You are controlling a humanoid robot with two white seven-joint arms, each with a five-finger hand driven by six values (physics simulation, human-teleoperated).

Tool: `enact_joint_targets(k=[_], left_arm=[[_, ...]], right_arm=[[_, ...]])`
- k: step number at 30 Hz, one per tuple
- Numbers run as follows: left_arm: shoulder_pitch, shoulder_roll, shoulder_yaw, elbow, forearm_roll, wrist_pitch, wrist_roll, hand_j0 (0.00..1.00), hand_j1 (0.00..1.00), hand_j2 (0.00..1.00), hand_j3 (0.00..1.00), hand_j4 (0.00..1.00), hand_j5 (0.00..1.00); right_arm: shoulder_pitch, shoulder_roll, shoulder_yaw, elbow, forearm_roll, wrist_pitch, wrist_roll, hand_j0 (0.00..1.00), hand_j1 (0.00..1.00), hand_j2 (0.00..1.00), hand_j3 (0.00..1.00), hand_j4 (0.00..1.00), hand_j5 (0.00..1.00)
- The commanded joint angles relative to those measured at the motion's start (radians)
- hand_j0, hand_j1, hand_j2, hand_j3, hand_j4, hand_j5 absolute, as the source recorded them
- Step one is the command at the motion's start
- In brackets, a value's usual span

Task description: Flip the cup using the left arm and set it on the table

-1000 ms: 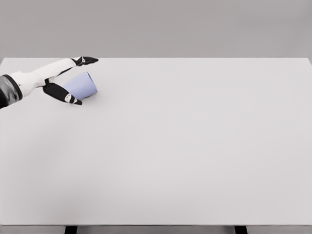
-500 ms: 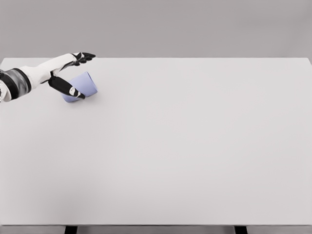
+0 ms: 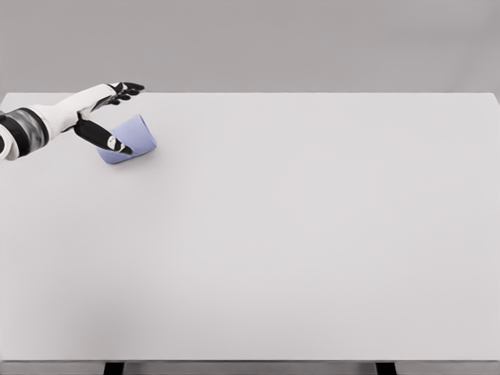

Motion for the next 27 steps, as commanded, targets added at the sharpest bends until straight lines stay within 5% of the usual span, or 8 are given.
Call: enact_joint_targets(k=[1,27], left_arm=[[-0.002,-0.011,0.001,0.035,0.030,0.003,0.000,1.00,1.00,1.00,1.00,1.00,1.00],[-0.008,-0.019,-0.025,0.041,0.017,0.083,-0.001,1.00,1.00,1.00,1.00,1.00,1.00]], right_arm=[[0.002,0.000,0.000,0.000,-0.001,0.000,0.000,1.00,1.00,1.00,1.00,1.00,1.00],[0.002,0.000,0.000,0.000,-0.001,0.000,0.001,1.00,1.00,1.00,1.00,1.00,1.00]])
